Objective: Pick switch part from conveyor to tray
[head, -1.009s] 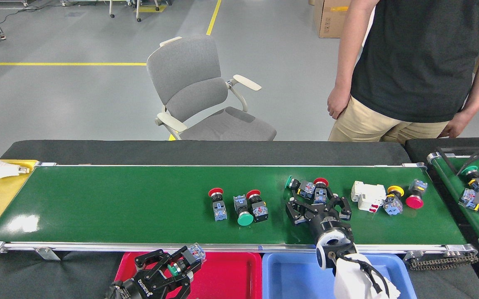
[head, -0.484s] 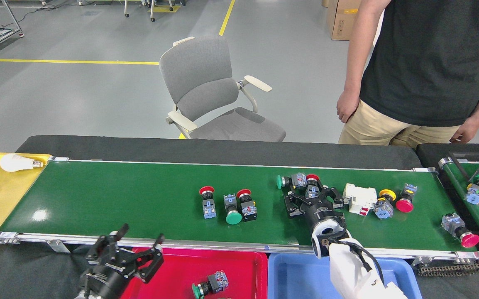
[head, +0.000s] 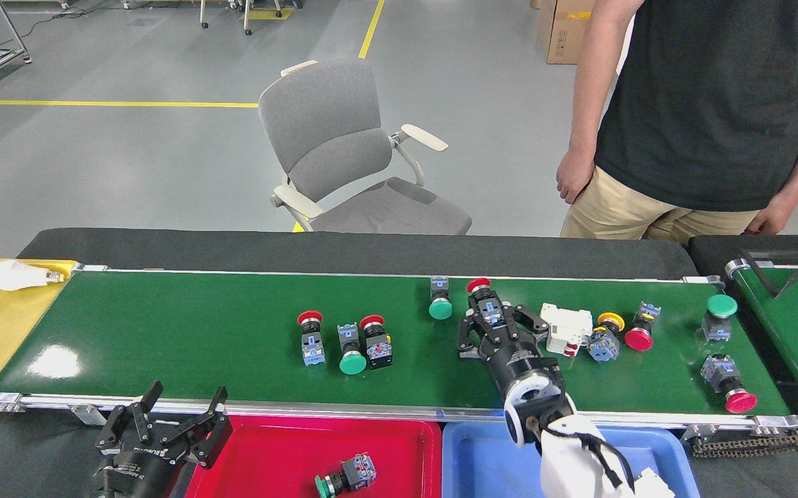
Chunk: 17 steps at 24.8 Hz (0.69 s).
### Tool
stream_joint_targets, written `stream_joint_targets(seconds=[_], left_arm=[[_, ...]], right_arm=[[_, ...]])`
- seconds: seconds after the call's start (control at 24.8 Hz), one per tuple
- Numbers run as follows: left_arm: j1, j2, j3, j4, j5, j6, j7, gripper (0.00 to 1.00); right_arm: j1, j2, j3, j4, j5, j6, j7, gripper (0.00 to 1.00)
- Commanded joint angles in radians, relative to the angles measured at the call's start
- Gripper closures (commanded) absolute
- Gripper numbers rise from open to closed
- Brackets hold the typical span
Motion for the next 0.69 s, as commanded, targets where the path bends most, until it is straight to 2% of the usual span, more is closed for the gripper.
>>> stream_joint_targets(seconds=[0.0,0.08,0.12,0.32,0.4,0.44,0.65], left_arm=[[-0.005,0.011,0.001,-0.015,0.003,0.003,0.008,0.0],[-0.007,0.01,-0.005,-0.015,0.0,0.003,0.008,0.0],[-0.008,0.008,-0.007,-0.015,0.0,0.001,0.008,0.0],[-0.035,-0.001,-0.033,-0.01,-0.007,0.004,0.006,0.0],[-0.042,-0.004,-0.057,-0.01,-0.007,0.015,0.005,0.0],[-0.041,-0.006,-0.056,-0.007,-0.007,0.018,0.003,0.0],[-0.033,-0.004,-0.036,0.037,-0.007,0.055,0.002,0.0]], right_arm=[[0.042,-0.023,0.097,-0.101,0.02,-0.033,-0.006,0.81],[0.056,-0.043,0.169,-0.117,0.074,-0.033,-0.007,0.04],[0.059,-0.04,0.189,-0.117,0.089,-0.037,-0.006,0.0],[0.064,-0.045,0.194,-0.156,0.086,-0.069,-0.001,0.0],[0.067,-0.051,0.154,-0.173,0.08,-0.058,-0.014,0.0],[0.079,-0.054,0.103,-0.191,0.078,-0.05,-0.023,0.0],[0.3,-0.039,-0.305,-0.269,0.078,0.008,-0.126,0.0]])
